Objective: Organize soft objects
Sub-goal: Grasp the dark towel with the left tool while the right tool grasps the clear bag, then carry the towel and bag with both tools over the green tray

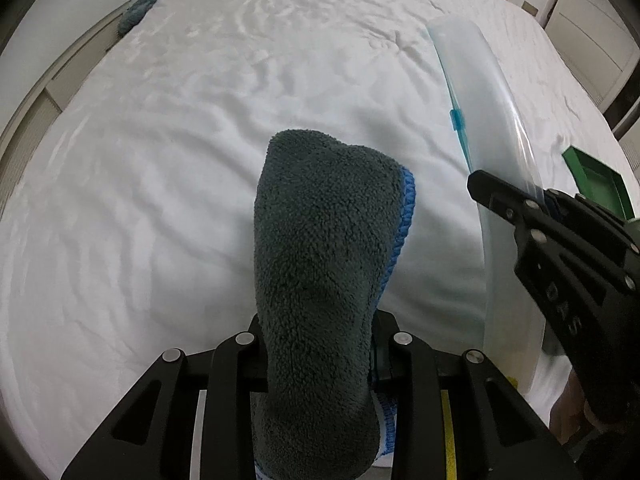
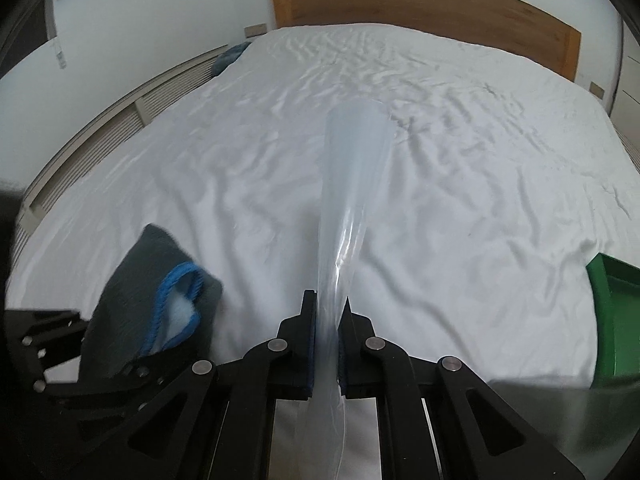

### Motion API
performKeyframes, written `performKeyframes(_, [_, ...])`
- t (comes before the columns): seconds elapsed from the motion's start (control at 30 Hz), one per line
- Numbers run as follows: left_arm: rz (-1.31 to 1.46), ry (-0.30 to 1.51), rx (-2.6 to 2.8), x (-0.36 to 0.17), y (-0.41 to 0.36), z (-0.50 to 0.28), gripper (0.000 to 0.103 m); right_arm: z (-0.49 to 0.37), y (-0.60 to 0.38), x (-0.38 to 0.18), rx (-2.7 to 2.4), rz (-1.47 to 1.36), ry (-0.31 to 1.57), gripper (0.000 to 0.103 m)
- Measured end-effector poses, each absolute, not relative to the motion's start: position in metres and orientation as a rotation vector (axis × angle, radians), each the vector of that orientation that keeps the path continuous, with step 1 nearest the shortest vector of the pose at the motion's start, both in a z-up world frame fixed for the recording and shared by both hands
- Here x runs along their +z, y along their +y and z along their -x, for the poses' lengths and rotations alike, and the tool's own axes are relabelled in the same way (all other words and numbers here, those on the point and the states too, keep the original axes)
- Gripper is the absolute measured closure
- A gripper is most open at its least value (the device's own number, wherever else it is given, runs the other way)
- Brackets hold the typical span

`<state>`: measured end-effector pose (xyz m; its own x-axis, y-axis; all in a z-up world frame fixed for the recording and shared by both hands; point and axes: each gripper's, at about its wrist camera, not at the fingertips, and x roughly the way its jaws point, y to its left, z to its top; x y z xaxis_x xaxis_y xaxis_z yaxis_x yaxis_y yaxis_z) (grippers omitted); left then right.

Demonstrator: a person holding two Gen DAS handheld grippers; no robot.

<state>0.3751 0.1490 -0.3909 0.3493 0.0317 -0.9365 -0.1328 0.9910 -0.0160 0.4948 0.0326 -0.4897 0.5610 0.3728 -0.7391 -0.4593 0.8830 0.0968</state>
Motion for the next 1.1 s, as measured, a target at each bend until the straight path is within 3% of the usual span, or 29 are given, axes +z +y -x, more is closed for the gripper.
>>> performKeyframes(0.7, [0.129, 1.014, 0.263, -0.298, 0.168, -0.316, 0.077, -0.410, -0.002, -0.423, 0.518, 0.051, 0.748, 0.096])
performKeyframes(1.1, [0.110, 1.046, 0.215, -0.269, 0.166, -0.264, 0.077, -0.321, -0.028, -0.381, 0.541, 0.076, 0.814, 0.096])
